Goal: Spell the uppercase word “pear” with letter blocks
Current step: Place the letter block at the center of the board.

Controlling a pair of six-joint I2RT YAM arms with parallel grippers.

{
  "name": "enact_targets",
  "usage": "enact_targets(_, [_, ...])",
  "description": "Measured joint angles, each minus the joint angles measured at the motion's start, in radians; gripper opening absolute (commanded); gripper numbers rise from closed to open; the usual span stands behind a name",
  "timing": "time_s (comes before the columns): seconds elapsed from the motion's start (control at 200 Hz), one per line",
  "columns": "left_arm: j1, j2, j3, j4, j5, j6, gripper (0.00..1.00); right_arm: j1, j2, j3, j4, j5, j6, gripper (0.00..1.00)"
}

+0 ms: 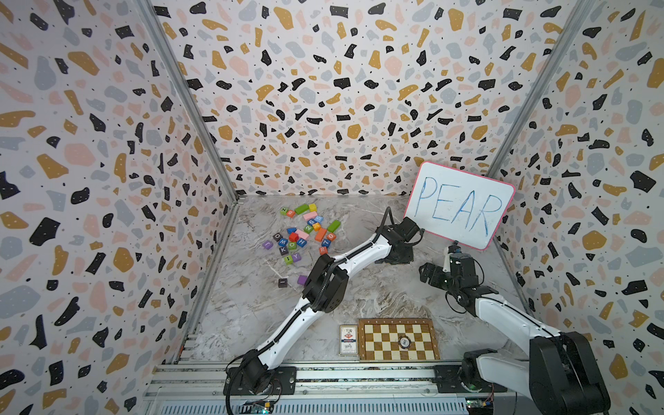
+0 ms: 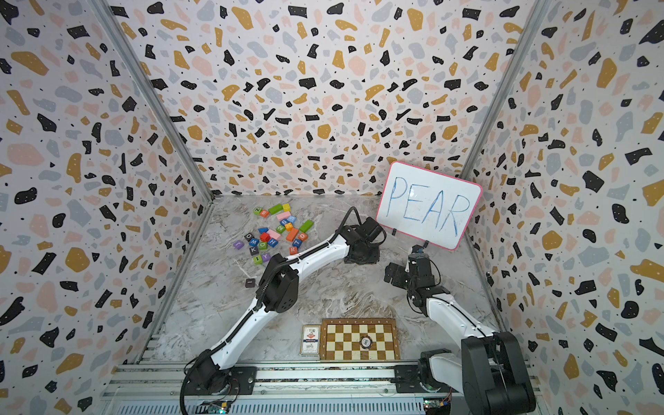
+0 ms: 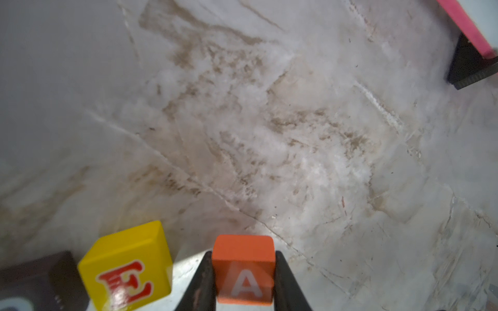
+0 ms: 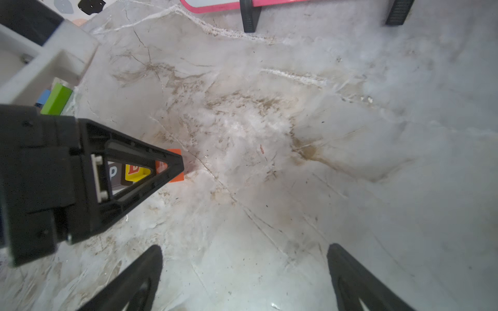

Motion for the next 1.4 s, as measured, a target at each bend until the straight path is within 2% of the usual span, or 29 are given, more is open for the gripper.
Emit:
enact_targets(0.886, [-0.006, 0.051, 0.065, 0.0, -0.074, 0.029, 0.3, -0.001, 0.008, -0.002, 0.022, -0.008, 0.003, 0.97])
enact_targets(1.066, [-0.006, 0.059, 0.084, -0.011, -0.096, 0.03, 0.38, -0.002, 0.008, -0.002, 0.022, -0.009, 0.003, 0.97])
enact_targets(1.402, [-0.006, 0.059, 0.084, -0.014, -0.105, 0.029, 0.39, -0.002, 0.008, -0.002, 0.022, -0.011, 0.003, 0.97])
